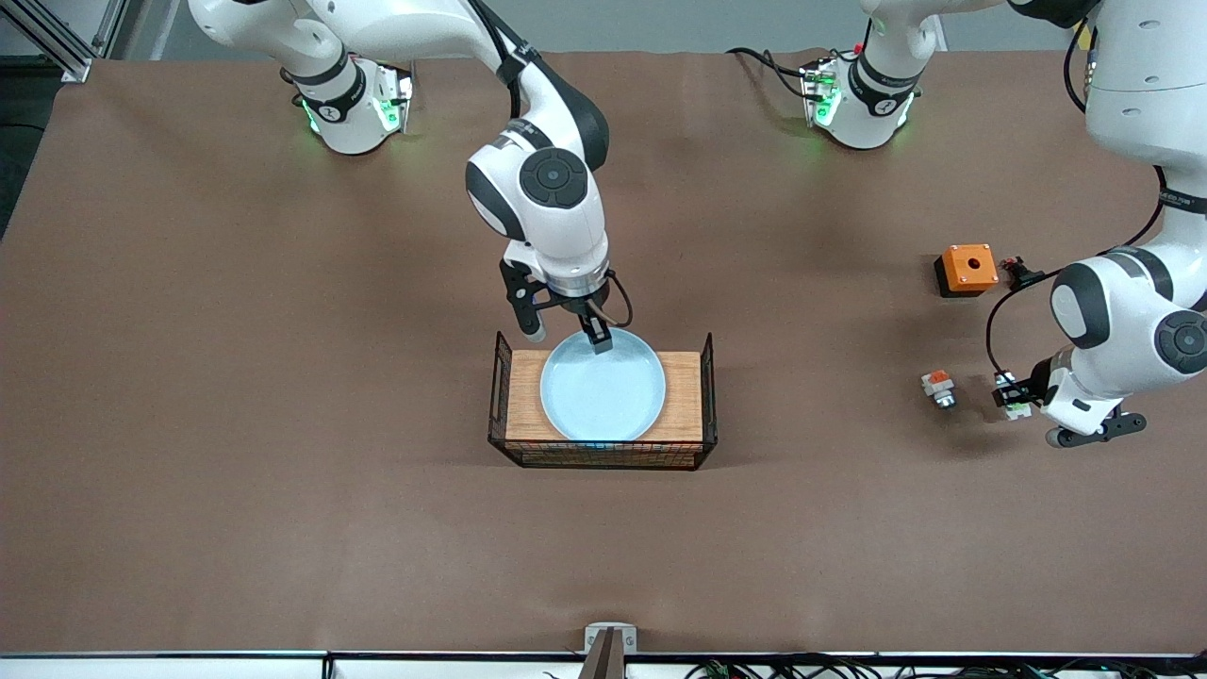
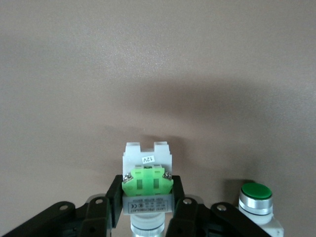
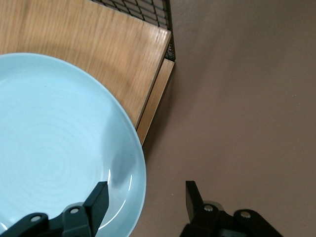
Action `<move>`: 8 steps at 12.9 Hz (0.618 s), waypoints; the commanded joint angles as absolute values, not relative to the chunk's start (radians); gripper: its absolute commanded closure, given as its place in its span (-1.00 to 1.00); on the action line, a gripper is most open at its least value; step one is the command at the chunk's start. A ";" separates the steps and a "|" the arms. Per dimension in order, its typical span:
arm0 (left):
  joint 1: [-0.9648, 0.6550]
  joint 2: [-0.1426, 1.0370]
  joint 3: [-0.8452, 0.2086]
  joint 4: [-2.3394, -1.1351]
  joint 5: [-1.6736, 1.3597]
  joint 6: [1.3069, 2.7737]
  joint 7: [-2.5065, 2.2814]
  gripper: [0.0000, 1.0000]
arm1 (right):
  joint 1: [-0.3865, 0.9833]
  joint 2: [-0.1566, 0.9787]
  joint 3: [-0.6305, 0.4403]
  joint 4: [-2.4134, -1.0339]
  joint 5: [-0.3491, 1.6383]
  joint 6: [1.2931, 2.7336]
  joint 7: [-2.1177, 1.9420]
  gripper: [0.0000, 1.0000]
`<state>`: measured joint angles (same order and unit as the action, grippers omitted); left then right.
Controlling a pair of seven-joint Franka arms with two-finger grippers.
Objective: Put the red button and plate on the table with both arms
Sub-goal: 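Lift the plate with the right gripper while the left gripper rises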
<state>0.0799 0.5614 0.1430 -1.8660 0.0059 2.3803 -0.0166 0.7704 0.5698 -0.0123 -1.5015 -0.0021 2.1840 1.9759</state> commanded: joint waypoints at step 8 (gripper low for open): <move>0.078 0.507 0.127 -1.856 -0.046 2.407 -0.009 -0.99 | 0.781 0.591 -0.006 -1.457 -0.005 2.178 2.008 0.94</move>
<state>0.0792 0.5743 0.1374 -1.8466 -0.0258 2.4170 -0.0168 0.7789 0.5760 -0.0101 -1.4825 -0.0021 2.1858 1.9913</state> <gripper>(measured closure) 0.185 0.899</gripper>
